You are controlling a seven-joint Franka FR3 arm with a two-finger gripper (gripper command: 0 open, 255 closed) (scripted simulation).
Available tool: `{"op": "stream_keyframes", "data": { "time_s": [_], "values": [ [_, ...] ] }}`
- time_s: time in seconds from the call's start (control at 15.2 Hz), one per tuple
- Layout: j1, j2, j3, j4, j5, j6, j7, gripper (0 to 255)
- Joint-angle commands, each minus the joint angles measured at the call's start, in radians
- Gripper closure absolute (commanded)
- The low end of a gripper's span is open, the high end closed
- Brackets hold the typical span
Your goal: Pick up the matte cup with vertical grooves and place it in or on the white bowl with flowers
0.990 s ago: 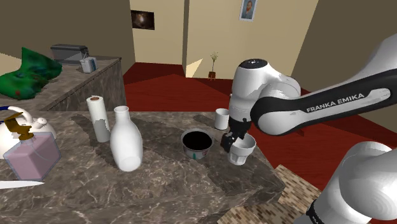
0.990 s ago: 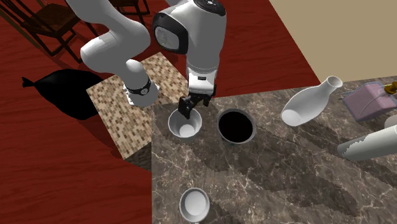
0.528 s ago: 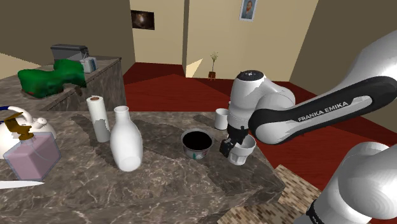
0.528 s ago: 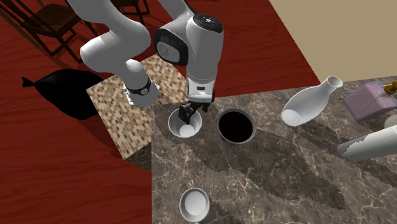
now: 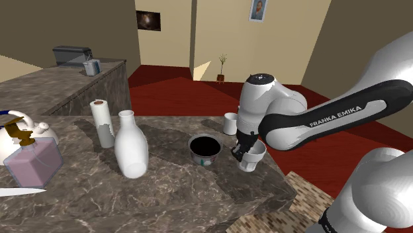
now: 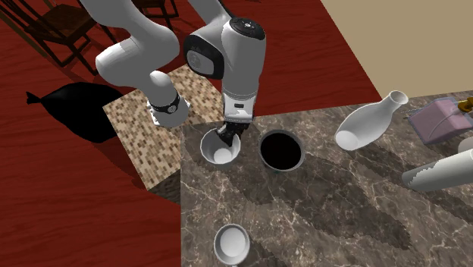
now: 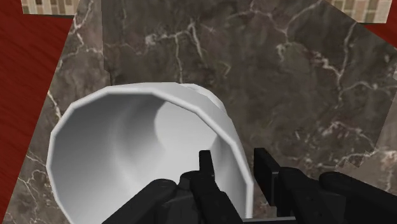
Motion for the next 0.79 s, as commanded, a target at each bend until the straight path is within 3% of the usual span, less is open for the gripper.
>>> {"op": "stream_keyframes", "data": {
  "time_s": [0.0, 0.46, 0.73],
  "values": [
    [0.000, 0.000, 0.000, 0.000, 0.000, 0.000, 0.000, 255],
    [0.000, 0.000, 0.000, 0.000, 0.000, 0.000, 0.000, 255],
    [0.011, -0.042, -0.015, 0.028, 0.014, -0.068, -0.022, 255]
  ]
}}
